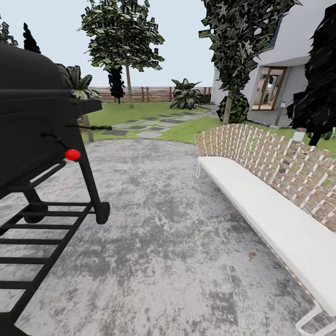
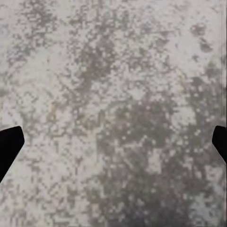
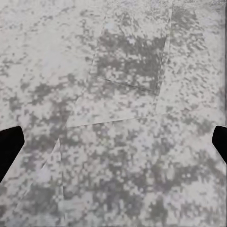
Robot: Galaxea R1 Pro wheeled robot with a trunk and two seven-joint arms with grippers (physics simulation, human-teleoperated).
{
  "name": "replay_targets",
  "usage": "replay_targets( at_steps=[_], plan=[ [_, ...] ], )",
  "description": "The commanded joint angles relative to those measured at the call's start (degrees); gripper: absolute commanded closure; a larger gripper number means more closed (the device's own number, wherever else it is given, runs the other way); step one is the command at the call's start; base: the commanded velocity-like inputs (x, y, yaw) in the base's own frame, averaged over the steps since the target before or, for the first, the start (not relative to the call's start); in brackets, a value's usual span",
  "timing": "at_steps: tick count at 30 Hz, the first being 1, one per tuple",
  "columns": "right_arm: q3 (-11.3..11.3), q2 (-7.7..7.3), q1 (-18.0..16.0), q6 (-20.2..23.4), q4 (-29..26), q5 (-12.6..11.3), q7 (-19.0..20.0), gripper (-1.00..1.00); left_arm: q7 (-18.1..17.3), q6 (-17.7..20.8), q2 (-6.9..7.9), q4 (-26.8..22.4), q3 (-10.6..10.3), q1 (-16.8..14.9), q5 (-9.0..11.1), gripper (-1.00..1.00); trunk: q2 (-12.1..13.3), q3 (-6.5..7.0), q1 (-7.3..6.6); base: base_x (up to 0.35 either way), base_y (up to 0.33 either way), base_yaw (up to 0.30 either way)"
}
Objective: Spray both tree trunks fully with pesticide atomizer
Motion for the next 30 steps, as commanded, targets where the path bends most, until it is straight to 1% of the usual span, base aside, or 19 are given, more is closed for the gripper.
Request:
replay_targets(
  at_steps=[1, 10, 26, 30],
  plan=[
    [0.0, 0.0, -0.1, -0.2, 0.1, 0.0, 0.0, -1.0, 0.1, -0.2, -0.01, 0.1, 0.1, 0.0, 0.0, -1.0, 0.0, -0.05, 0.02, 0.318, -0.168, 0.0],
    [0.1, 0.0, 0.0, -0.2, 0.1, 0.1, 0.0, -1.0, 0.1, -0.2, 0.15, 0.1, 0.1, -0.1, 0.0, -1.0, 0.0, -0.05, 0.02, 0.313, -0.169, 0.0],
    [0.1, 0.0, -0.1, -0.2, 0.1, 0.1, -0.1, -1.0, 0.1, -0.2, -0.07, 0.1, 0.1, 0.0, 0.3, -1.0, 0.0, -0.05, 0.02, 0.312, -0.17, 0.001],
    [0.0, 0.0, -0.1, -0.2, 0.1, 0.1, -0.1, -1.0, 0.1, -0.2, -0.01, 0.1, 0.1, 0.0, 0.3, -1.0, 0.0, -0.05, 0.02, 0.313, -0.17, 0.123]
  ],
)
